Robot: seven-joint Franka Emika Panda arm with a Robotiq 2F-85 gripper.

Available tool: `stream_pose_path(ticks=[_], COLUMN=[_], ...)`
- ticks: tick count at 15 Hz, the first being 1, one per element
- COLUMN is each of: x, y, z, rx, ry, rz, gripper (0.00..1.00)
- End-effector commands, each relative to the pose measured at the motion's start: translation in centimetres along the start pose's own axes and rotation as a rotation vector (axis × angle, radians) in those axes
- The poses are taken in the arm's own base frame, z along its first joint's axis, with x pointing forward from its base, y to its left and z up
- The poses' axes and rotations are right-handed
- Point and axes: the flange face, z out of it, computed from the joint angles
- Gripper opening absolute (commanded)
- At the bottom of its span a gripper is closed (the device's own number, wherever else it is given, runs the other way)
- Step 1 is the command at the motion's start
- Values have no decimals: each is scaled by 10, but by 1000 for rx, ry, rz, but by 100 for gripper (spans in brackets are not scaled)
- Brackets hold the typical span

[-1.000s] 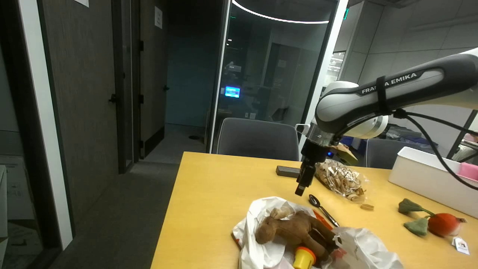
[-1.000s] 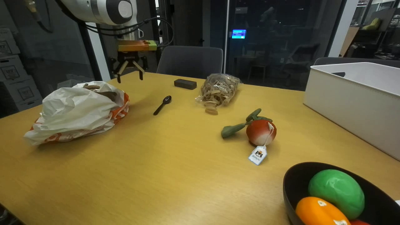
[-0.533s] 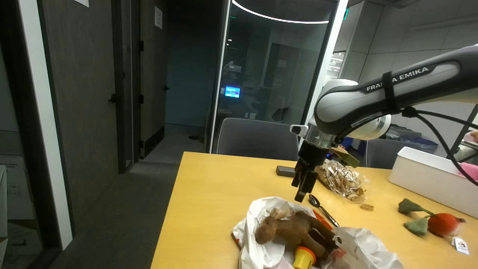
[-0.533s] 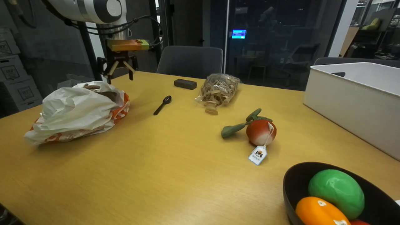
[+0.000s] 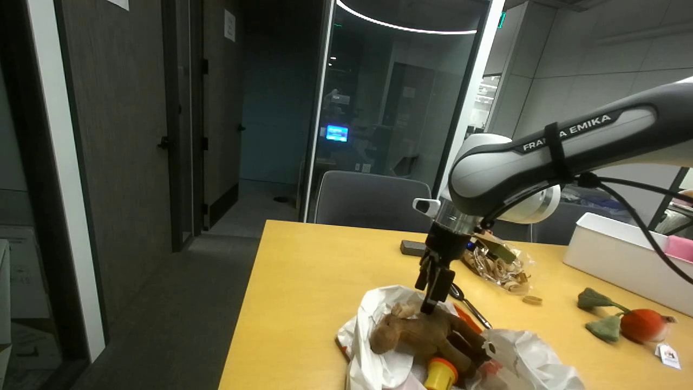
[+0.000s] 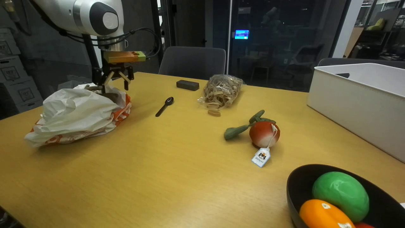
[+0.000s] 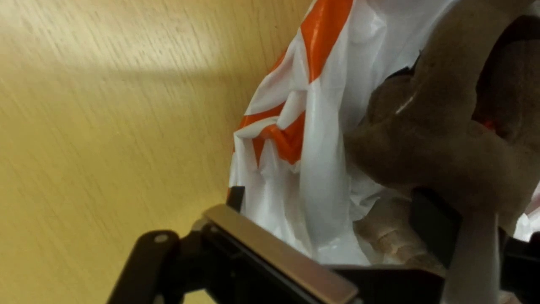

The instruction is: Pick the yellow container with an orange lid from the table and put it in the plastic, pick the brown toy from the table and put it in the plastic

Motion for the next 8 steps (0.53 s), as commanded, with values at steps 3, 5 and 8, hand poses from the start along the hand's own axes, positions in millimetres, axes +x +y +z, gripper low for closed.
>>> stream_pose_path(ticks=[3,5,8], x=[9,8,5], y=[-13,-9,-3], z=[8,12,16], rx=[21,39,44], ry=[48,77,125], rz=[8,22,64], gripper=[100,100,66])
